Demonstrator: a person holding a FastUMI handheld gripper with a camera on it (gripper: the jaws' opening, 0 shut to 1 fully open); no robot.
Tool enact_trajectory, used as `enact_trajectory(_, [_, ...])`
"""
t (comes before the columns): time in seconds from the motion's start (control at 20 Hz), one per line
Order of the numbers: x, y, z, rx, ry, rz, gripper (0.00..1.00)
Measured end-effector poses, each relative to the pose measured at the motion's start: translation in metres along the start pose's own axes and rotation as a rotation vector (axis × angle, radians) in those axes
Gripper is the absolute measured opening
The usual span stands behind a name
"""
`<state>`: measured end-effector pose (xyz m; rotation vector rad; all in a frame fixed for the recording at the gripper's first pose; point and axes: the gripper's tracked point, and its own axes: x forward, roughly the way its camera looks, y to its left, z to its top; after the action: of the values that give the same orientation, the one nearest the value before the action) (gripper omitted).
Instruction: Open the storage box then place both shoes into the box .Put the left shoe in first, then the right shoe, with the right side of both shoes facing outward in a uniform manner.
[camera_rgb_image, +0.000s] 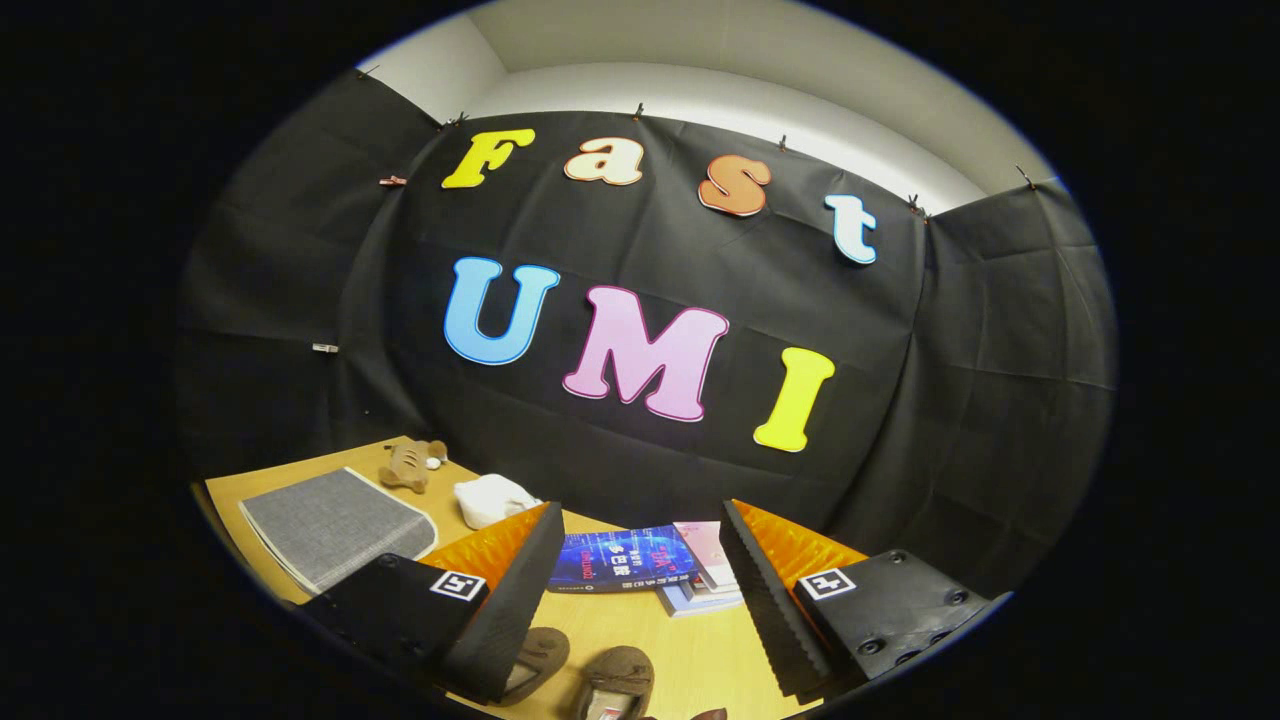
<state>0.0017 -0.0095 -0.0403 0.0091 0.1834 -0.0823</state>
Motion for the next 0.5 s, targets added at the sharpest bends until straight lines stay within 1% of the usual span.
enact_trajectory(0.05, [0.001, 0.015, -0.001, 0.03, 0.01, 0.071, 0.97])
enact_trajectory(0.15, [0.004, 0.048, -0.006, 0.11, 0.048, 0.241, 0.97])
enact_trajectory(0.25, [0.007, 0.079, -0.008, 0.222, 0.087, 0.398, 0.97])
enact_trajectory(0.35, [0.006, 0.113, -0.016, 0.322, 0.157, 0.555, 0.97])
enact_trajectory(0.45, [0.01, 0.138, -0.034, 0.405, 0.241, 0.67, 0.99])
enact_trajectory(0.5, [0.012, 0.15, -0.043, 0.455, 0.282, 0.718, 0.98])
